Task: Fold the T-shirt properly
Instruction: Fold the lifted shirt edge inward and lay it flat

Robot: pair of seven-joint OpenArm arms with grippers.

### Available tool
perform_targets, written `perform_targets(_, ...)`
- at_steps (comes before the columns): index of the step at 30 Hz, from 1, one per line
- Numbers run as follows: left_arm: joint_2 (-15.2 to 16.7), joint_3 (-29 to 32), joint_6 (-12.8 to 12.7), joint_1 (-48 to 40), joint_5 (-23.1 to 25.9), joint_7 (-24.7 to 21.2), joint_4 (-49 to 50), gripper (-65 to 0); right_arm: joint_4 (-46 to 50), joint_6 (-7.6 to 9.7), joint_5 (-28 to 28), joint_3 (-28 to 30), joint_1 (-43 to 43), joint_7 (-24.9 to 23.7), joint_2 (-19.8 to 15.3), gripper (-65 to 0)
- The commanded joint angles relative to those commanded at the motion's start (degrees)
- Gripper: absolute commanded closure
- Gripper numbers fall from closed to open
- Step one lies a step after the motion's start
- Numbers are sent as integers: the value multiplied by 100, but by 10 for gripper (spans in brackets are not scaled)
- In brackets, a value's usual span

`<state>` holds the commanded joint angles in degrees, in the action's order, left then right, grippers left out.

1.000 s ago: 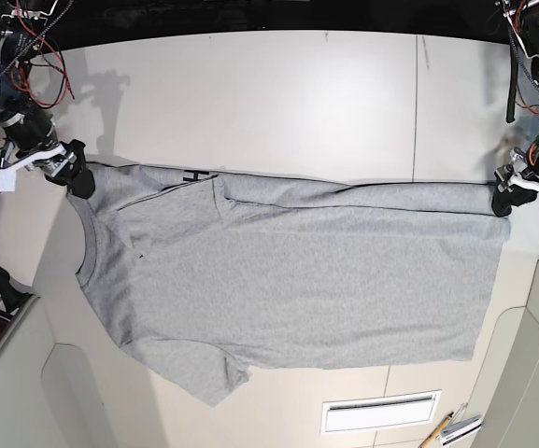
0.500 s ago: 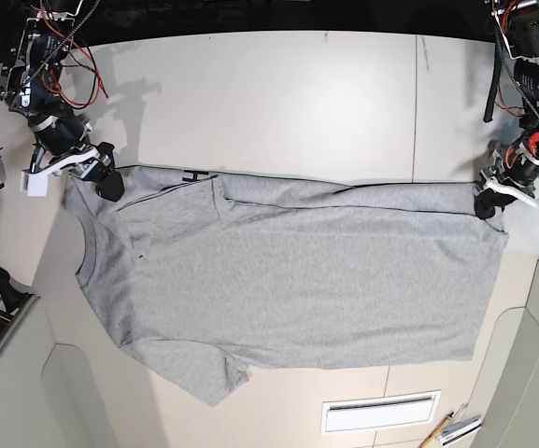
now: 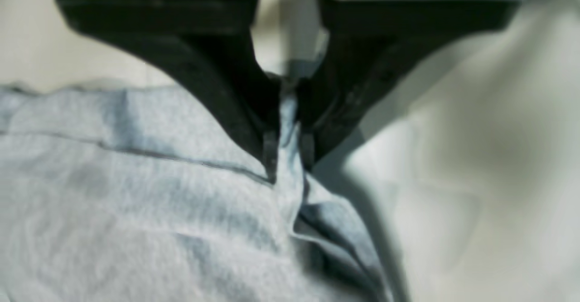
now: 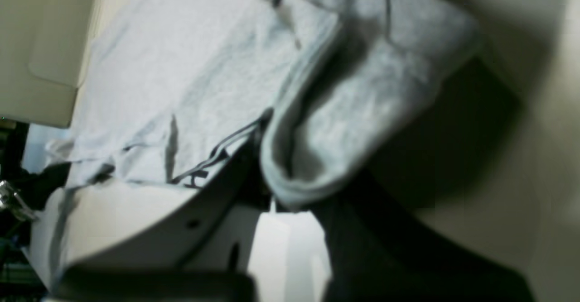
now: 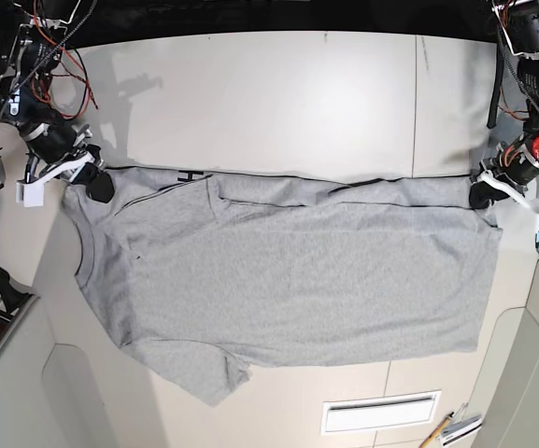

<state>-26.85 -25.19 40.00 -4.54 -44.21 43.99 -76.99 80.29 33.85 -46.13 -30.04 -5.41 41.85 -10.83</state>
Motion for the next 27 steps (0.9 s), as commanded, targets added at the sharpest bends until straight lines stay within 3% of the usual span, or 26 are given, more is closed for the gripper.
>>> perform_targets(11, 2, -271, 0, -1696, -9, 284, -1814, 0, 977, 13, -439, -2, -1325, 175, -614, 0)
perform_targets(17, 7, -354, 0, -2439, -9, 282, -2100, 0, 1303, 11, -424, -15, -1937, 177, -855, 0)
perform_targets(21, 33, -732, 0, -2750, -26, 282, -2100, 0, 1303, 11, -433, -181, -2197, 192, -942, 0)
perform_targets(23, 33, -887, 0, -2852, -212, 354, -2114, 0, 1305, 11, -459, -313, -2277, 199, -977, 0)
perform_targets(27, 31, -911, 0, -2898, -772, 949, -2164, 0, 1307, 48, -551, -380, -2420, 319, -1132, 0)
